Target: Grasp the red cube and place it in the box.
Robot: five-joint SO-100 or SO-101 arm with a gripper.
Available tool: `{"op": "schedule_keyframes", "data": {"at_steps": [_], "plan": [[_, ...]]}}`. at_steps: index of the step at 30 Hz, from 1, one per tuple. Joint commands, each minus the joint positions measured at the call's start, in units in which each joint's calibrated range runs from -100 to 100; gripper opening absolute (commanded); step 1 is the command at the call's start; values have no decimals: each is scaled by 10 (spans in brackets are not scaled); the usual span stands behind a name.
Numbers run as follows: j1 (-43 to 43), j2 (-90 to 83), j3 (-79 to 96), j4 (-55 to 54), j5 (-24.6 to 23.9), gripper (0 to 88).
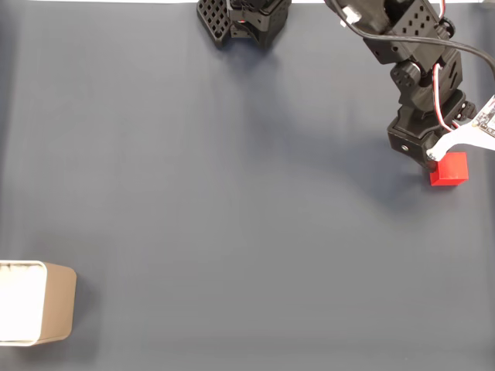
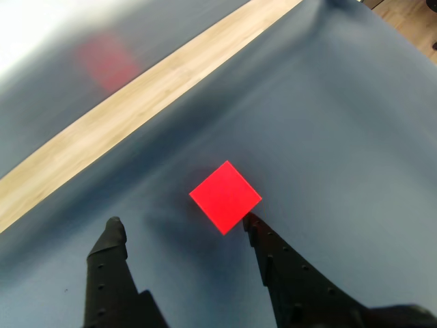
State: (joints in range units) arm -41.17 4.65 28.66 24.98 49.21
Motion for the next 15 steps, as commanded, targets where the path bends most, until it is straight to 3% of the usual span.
{"op": "schedule_keyframes", "data": {"at_steps": [1,15], "plan": [[-4,-1,-32,-12,-6,395],[-2,33,-62,-34,-3,396]]}}
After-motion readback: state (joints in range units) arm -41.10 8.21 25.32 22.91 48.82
